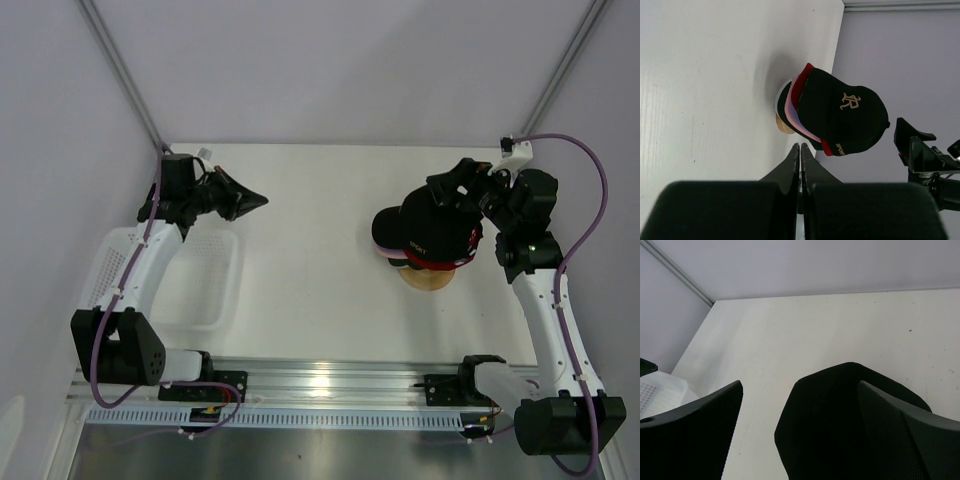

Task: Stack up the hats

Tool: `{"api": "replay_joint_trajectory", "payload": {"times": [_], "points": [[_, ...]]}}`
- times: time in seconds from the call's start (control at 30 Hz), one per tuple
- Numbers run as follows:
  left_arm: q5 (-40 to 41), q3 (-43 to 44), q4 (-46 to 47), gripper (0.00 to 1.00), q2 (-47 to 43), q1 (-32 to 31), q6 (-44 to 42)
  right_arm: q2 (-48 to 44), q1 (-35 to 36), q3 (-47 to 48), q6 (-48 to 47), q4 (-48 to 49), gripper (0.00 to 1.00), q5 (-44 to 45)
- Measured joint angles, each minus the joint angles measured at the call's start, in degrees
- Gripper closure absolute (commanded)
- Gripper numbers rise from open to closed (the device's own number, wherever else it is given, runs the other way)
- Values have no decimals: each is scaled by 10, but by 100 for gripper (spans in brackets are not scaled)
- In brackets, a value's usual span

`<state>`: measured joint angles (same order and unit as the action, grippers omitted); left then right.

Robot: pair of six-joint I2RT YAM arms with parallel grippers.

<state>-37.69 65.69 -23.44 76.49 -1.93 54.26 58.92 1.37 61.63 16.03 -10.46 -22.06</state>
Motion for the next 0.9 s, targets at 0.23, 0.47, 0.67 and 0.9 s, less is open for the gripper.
{"api": "replay_joint_trajectory", "payload": {"times": [0.23,0.47,0.67,0.9], "points": [[5,24,-63,99,7,0,24,0,0,-2,5,0,0,15],[16,24,-99,99,7,1,37,0,0,-2,15,-5,1,38],[20,24,-106,99,7,1,43,0,0,-2,22,-16,0,53],[21,24,-105,99,6,1,42,-3,0,-2,26,-21,0,64]]}}
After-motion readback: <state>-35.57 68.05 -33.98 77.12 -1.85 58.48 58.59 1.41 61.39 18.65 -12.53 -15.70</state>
